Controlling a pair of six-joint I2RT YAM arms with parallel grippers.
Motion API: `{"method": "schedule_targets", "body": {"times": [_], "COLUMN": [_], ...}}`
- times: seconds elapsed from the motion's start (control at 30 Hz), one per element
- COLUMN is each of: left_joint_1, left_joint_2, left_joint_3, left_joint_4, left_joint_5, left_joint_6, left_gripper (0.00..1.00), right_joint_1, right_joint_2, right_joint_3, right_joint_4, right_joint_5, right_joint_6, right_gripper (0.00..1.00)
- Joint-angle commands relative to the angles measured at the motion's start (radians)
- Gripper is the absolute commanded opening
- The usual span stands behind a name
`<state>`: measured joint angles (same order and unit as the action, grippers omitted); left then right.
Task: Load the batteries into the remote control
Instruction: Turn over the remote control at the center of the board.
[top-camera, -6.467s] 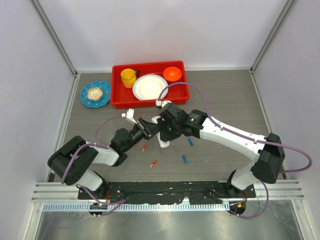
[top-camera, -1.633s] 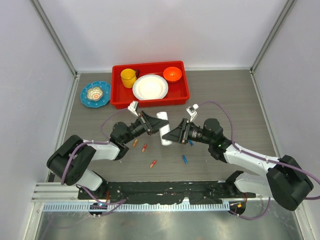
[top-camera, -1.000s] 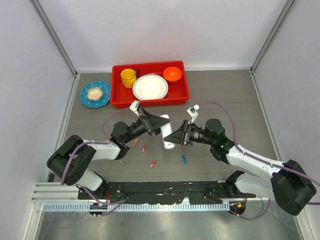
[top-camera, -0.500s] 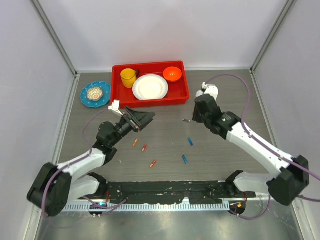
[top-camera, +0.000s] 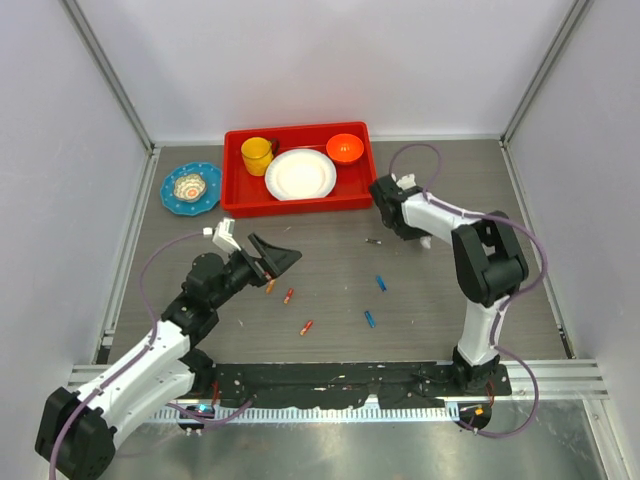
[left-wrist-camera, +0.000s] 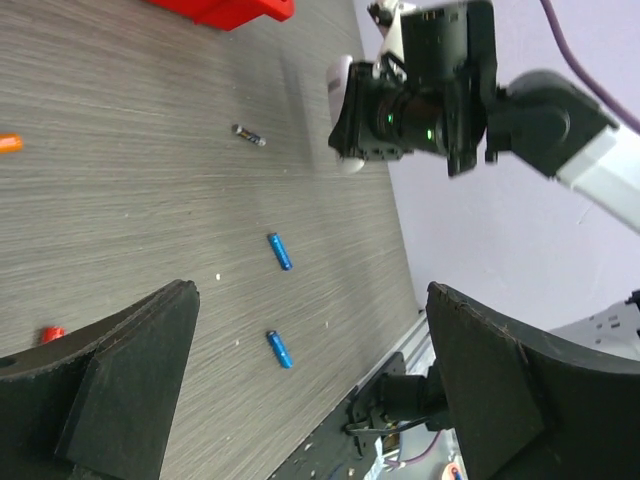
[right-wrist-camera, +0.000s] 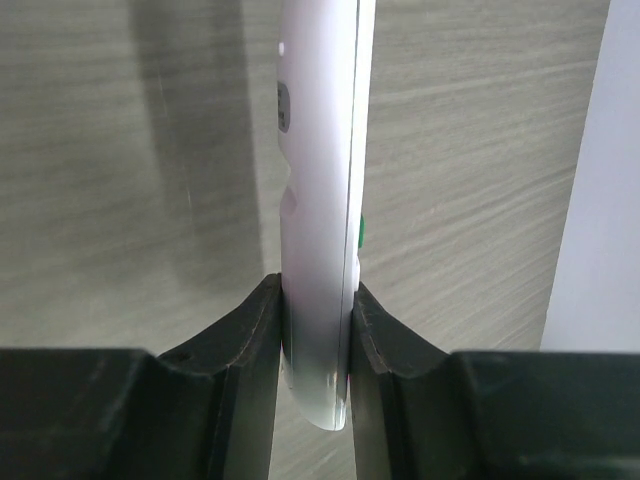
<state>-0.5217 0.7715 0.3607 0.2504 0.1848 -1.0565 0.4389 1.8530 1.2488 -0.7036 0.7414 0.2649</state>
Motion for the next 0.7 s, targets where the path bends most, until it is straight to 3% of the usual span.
{"method": "schedule_targets", "body": {"times": [0.0,0.43,0.67], "left_joint_1": [0.000,-0.001,-0.001], "left_joint_2": [-0.061,-0.083,-0.077], "left_joint_3": [-0.026,-0.045,-0.046], "left_joint_4": [-0.071,-0.106,-0.097], "left_joint_5": [-0.011,0.001,0.002], "left_joint_6": [0.053,0.078,0.075], "left_gripper": [1.00,1.00,1.00], "right_joint_1": [-0.045,-0.080,-0.081], "right_joint_2": [0.084,0.242,0.230], "right_joint_3": [0.161,0.186,0.172], "right_joint_4": [-0.059,-0.091,-0.091], "right_joint_5": [0.040,0.047,-0.068], "right_joint_6": [-0.053,-0.052,-0.017], "right_gripper": [0.01,0.01,0.29]}}
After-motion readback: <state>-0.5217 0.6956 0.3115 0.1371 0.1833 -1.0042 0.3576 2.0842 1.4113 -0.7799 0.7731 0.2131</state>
